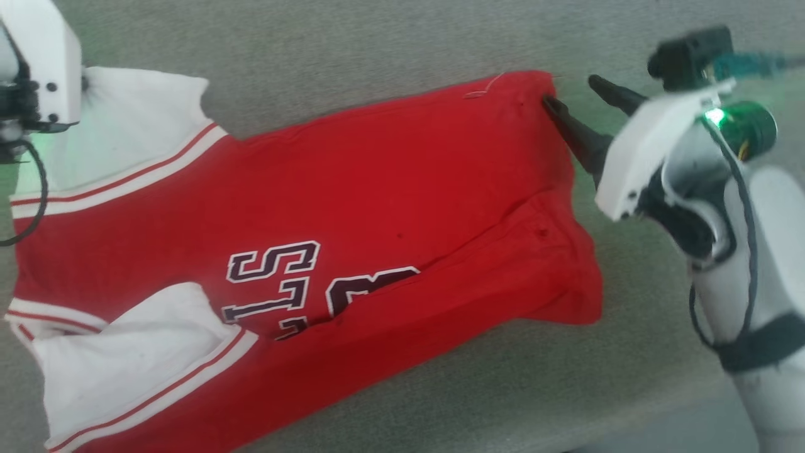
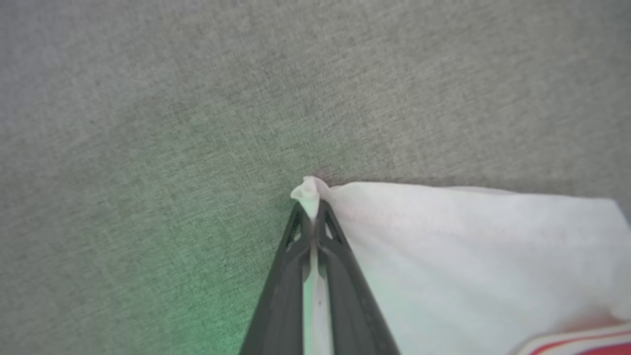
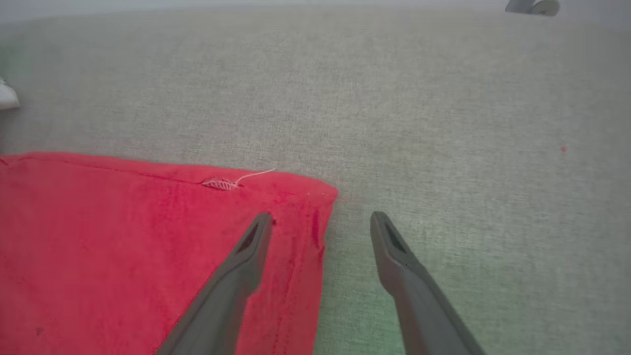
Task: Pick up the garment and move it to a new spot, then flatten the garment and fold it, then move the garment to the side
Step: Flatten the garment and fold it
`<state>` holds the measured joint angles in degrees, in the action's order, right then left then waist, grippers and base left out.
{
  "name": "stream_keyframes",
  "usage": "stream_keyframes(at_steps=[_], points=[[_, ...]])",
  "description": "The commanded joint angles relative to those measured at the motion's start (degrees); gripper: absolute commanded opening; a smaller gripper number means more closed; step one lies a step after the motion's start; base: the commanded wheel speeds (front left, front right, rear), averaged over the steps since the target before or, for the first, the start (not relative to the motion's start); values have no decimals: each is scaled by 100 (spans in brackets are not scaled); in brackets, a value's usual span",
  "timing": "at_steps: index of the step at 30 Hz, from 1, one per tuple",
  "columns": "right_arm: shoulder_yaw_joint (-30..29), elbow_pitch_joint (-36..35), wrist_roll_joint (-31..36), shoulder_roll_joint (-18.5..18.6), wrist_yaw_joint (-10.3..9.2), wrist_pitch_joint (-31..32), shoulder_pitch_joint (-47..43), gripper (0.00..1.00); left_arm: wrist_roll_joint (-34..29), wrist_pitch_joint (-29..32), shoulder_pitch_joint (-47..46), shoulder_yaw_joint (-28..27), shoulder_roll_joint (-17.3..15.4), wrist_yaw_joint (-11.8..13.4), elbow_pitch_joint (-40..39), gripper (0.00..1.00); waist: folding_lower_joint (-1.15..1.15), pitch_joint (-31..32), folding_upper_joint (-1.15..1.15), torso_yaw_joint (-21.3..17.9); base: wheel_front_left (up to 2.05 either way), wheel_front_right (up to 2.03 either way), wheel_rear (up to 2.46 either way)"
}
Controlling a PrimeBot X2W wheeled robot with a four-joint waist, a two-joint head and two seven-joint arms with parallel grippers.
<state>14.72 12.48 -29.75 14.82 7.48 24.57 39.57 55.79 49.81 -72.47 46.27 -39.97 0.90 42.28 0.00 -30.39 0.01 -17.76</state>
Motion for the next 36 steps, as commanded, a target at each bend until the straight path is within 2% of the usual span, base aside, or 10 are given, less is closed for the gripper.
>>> stream_keyframes(at_steps=[1,5,10,11,12,13,19,25,31,36], points=[[62,223,-151,9,1,266,241,100,-47,3,312,169,179,-3,181,0,0,-32,-1,82,0,0,0],[283,874,-406,-23,2,1047,756,100,-100,-126,185,189,312,-46,213,0,0,-63,-1,203,0,0,0],[560,1629,-578,-129,3,1788,1154,100,-72,-323,76,115,496,41,305,0,0,-55,-1,368,0,0,0],[605,1723,-576,-126,3,1833,1223,78,-81,-365,56,112,525,40,320,0,0,-45,-1,405,0,0,0],[660,1838,-580,-111,3,1920,1269,9,-88,-392,33,109,558,45,334,0,0,-30,-1,445,0,0,0],[754,1912,-615,-103,3,1999,1294,0,-87,-401,16,111,589,39,355,0,0,-11,-1,484,0,0,0],[852,2073,-574,183,1,1692,1450,0,-88,-653,-110,66,750,-7,356,0,0,201,-1,759,0,0,0],[1062,1623,-841,768,1,1436,1154,0,56,-547,-91,60,933,15,71,0,0,637,-1,1149,0,0,0],[1027,1168,-1054,1234,1,1528,769,0,114,-285,109,119,869,253,-555,0,0,948,-1,1396,0,0,0],[841,588,-1234,1557,1,1734,265,0,188,132,490,180,581,690,-1637,0,0,1218,-1,1589,0,0,0]])
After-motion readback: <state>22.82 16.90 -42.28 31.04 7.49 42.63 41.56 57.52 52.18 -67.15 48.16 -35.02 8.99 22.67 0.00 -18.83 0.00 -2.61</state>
